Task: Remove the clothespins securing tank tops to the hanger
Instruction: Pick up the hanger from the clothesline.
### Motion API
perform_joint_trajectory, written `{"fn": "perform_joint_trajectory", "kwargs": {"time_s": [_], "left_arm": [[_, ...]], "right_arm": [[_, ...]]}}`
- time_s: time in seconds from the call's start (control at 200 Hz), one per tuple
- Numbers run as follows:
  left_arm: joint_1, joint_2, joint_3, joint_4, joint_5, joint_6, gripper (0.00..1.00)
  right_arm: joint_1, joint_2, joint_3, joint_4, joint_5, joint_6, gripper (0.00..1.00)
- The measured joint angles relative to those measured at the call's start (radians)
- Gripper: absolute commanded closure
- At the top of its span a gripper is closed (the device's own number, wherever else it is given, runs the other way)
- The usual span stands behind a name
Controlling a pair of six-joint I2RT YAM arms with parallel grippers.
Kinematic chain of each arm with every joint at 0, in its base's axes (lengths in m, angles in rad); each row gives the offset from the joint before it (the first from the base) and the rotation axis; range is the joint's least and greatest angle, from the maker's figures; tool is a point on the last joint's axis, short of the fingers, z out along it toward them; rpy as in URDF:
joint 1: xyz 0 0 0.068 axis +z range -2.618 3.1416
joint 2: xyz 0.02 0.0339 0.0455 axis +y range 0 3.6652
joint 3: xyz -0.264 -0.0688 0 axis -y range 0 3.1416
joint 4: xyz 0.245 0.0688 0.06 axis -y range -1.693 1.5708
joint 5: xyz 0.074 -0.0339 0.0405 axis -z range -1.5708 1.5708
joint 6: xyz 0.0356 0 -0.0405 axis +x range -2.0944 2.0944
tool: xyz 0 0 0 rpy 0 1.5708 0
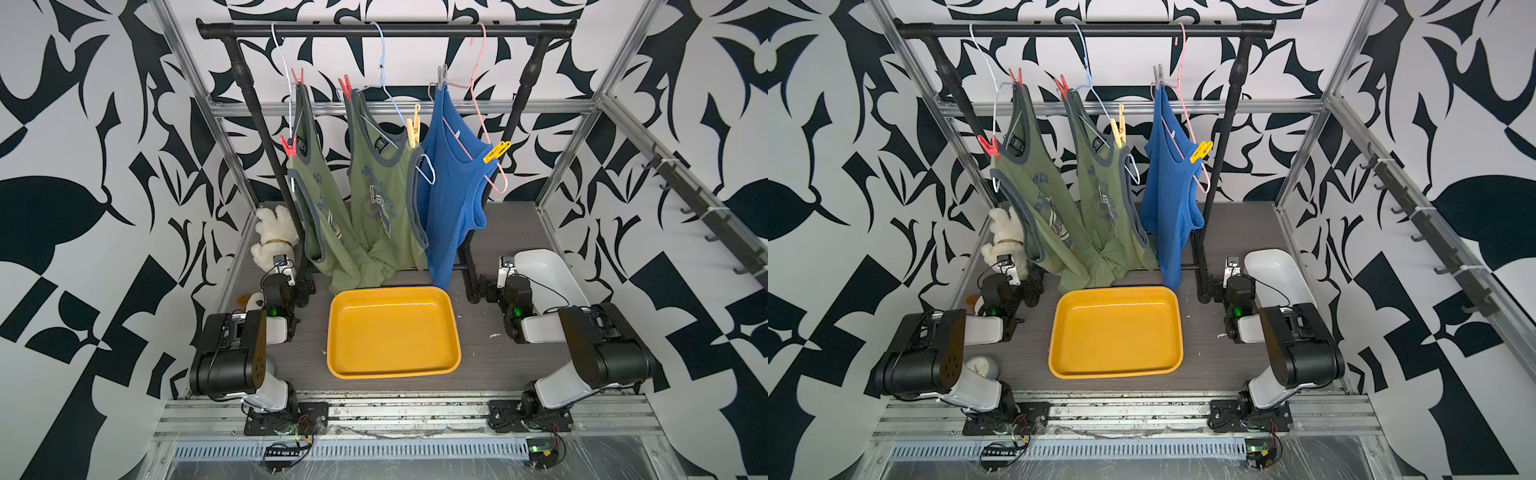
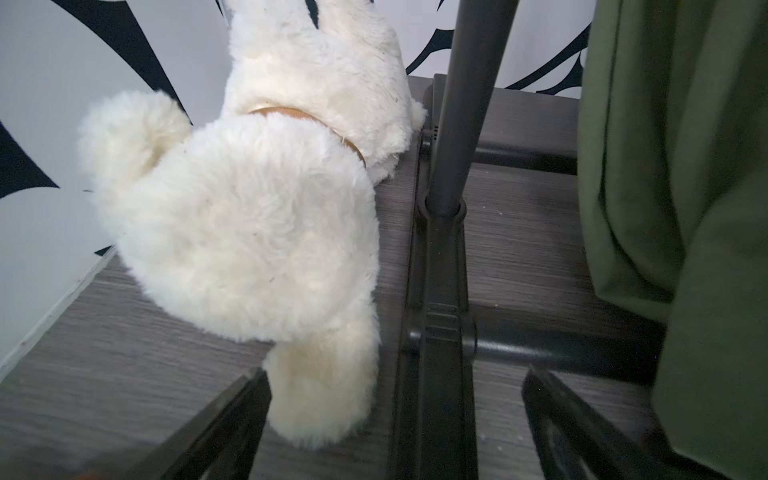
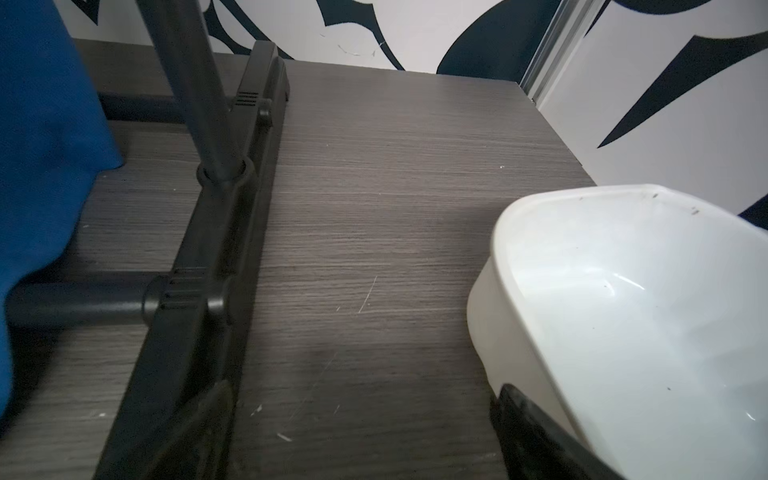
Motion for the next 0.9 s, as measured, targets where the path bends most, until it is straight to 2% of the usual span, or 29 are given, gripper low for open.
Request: {"fn": "perform_joint_trajectory", "kwargs": {"time_s": [0.515, 0.72, 0.795, 0.9], "left_arm": [[0.000, 0.000, 0.000, 0.000, 0.000, 0.000, 0.01], [0.000, -0.002, 0.000, 0.008, 0.005, 0.002, 0.01], [0.000, -0.037, 0.002, -0.031, 0.021, 0.007, 0.01], [0.000, -0.128, 0.077, -0.211, 0.042, 0.017, 0.01]], "right_arm": [[0.000, 0.000, 0.000, 0.000, 0.000, -0.004, 0.01], [0.000, -0.005, 0.011, -0.034, 0.017, -0.002, 0.10], [0.000, -0.043, 0.059, -0.159, 0.042, 0.003, 0.16], [0.000, -0.106, 0.185, -0.349, 0.072, 0.031, 0.28]]}}
